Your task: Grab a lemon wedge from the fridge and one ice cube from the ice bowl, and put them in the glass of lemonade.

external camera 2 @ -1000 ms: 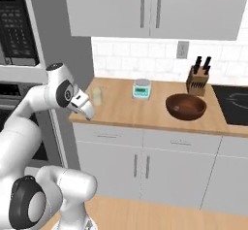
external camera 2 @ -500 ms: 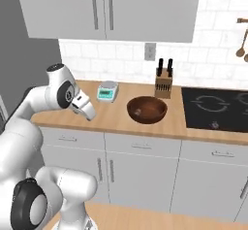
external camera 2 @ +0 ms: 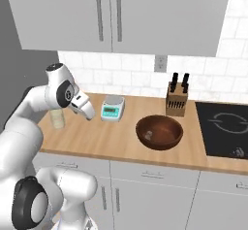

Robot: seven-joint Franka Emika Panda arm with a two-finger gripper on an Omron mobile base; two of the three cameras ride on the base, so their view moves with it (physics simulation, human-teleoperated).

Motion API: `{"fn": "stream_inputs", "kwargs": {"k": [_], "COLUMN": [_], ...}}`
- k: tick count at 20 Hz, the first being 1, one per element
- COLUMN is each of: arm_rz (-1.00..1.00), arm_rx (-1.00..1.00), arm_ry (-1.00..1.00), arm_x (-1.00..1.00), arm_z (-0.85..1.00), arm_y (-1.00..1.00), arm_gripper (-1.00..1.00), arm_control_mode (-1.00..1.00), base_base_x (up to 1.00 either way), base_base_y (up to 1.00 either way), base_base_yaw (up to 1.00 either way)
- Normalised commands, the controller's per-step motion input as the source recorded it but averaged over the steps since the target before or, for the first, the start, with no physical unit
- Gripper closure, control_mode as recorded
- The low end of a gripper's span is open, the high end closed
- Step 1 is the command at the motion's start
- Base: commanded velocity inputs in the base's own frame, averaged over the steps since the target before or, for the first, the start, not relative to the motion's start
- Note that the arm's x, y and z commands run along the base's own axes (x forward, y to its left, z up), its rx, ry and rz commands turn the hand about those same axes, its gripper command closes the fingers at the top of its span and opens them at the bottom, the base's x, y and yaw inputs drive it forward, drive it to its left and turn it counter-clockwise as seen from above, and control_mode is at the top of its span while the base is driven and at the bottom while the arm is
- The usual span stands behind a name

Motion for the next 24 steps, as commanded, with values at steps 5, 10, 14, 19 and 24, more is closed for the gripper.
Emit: {"fn": "stream_inputs", "kwargs": {"k": [5,10,14,19,24], "arm_rz": [0.01,0.06,0.02,0.14,0.07], "arm_rx": [0.0,0.0,0.0,0.05,0.11], "arm_ry": [0.0,0.0,0.0,0.0,0.0], "arm_x": [0.14,0.46,0.07,-0.01,-0.06], "arm_z": [-0.01,-0.06,-0.09,-0.26,-0.06], "arm_y": [-0.04,-0.22,-0.3,-0.92,-0.98], "arm_gripper": [-1.0,-1.0,-1.0,-1.0,-1.0], "arm_control_mode": [-1.0,-1.0,-1.0,-1.0,-1.0], "base_base_x": [0.59,0.0,0.0,0.0,0.0], "base_base_y": [-0.07,0.0,0.0,0.0,0.0], "base_base_yaw": [0.07,0.0,0.0,0.0,0.0]}}
